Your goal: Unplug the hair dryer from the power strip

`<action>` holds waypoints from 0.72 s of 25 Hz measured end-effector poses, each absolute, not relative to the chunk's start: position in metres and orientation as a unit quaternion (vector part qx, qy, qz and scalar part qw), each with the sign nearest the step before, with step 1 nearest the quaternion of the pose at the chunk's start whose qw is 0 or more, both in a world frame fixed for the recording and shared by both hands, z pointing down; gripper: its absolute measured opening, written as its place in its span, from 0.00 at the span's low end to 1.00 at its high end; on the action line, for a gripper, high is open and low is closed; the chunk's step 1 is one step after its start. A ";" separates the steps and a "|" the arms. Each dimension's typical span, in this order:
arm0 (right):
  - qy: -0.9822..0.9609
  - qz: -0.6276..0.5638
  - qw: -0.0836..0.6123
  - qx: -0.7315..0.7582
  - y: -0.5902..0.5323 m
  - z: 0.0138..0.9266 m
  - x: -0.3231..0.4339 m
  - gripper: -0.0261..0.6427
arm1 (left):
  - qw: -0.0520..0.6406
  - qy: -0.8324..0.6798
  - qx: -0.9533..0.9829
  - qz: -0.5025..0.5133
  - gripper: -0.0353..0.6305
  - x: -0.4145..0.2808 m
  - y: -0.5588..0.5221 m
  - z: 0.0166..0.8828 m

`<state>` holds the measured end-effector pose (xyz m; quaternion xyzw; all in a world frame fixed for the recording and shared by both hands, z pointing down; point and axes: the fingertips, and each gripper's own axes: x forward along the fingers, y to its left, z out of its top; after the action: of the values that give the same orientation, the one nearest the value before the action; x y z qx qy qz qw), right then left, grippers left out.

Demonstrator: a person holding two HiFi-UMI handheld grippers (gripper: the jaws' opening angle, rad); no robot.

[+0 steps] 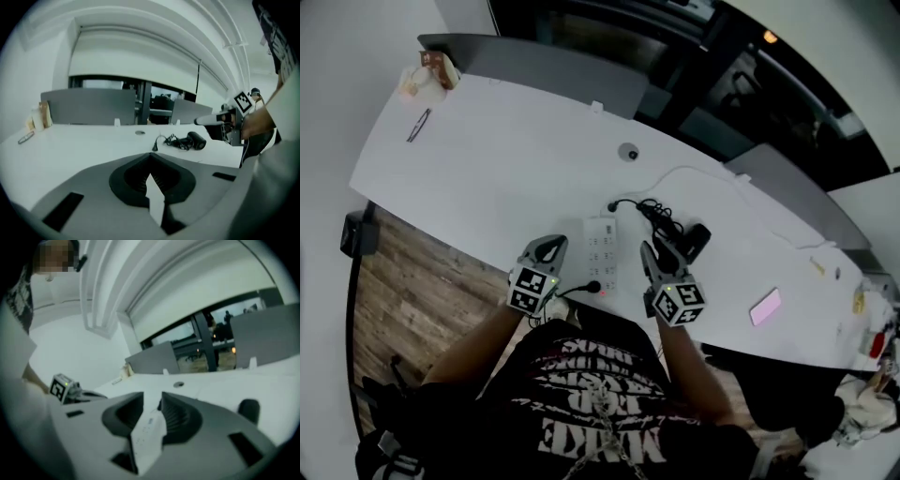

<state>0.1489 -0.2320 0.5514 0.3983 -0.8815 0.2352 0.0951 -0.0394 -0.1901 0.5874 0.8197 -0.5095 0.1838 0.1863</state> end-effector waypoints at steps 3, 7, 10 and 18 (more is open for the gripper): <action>-0.885 0.151 0.074 0.435 -0.209 0.491 0.168 0.19 | 0.110 -0.555 0.819 0.101 0.09 -0.061 -0.192 0.493; -0.874 0.054 0.056 0.479 -0.195 0.429 0.176 0.14 | 0.027 -0.574 0.818 0.002 0.09 -0.065 -0.194 0.389; -0.871 0.020 0.043 0.488 -0.191 0.399 0.169 0.13 | -0.002 -0.565 0.825 -0.023 0.09 -0.065 -0.194 0.356; -0.861 0.005 0.018 0.509 -0.165 0.368 0.164 0.12 | -0.001 -0.553 0.832 -0.037 0.09 -0.070 -0.175 0.333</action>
<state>0.1638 -0.1651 0.3681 0.5090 -0.8605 0.0046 0.0182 -0.0704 -0.1754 0.3332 0.8323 -0.5531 -0.0370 -0.0009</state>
